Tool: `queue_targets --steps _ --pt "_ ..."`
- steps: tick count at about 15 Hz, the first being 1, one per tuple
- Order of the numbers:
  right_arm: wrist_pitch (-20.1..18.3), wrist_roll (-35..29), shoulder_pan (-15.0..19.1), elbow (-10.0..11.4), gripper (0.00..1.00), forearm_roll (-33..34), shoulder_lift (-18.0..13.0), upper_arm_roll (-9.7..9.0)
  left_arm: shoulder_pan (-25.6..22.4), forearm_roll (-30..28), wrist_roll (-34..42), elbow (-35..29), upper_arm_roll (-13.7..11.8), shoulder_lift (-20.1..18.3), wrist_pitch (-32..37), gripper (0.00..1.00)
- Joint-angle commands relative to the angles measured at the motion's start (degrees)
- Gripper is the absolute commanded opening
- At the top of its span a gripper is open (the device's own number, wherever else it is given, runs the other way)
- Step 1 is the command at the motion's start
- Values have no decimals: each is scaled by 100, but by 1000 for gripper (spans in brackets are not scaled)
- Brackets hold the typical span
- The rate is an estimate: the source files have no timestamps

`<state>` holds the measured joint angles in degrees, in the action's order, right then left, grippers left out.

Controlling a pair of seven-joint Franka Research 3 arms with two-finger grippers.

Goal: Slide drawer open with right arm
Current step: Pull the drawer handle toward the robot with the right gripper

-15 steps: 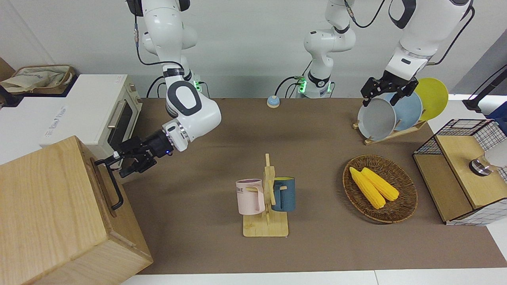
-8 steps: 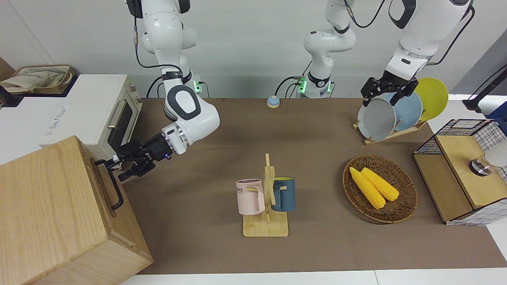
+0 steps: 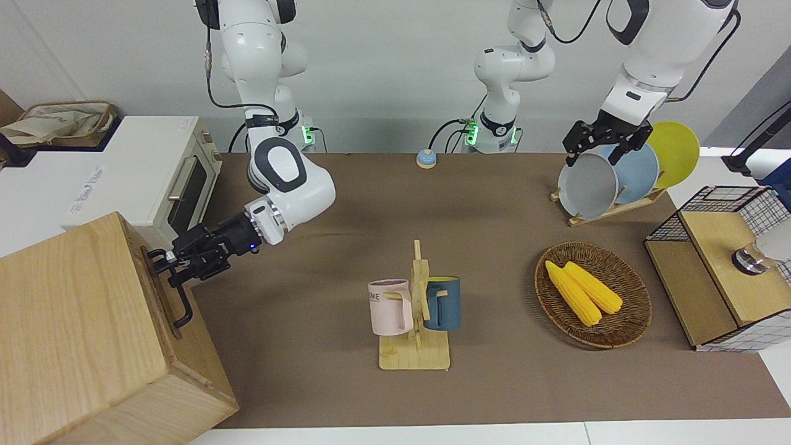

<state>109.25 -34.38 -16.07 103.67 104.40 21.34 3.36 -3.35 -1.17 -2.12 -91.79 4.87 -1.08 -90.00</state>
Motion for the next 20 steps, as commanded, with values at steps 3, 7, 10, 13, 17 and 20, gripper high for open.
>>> queue_targets --steps 3,7,10,13,17,20 --pt "114 -218 69 21 149 212 2 -28 27 73 28 4 -21 -42 27 995" --pt "70 -209 51 30 142 186 2 -28 27 73 36 4 -21 -51 27 995" --pt "-26 -200 7 30 125 125 -7 -80 36 73 37 4 -21 -51 35 995" --pt "-167 -192 -45 30 113 -86 -15 -125 27 73 28 4 -12 -51 27 995" --pt "-413 -139 -63 30 106 -323 -68 -326 27 73 36 4 -21 -42 27 998" --pt "-633 -121 -90 30 56 -472 -77 -502 27 73 36 4 -12 -51 27 998"
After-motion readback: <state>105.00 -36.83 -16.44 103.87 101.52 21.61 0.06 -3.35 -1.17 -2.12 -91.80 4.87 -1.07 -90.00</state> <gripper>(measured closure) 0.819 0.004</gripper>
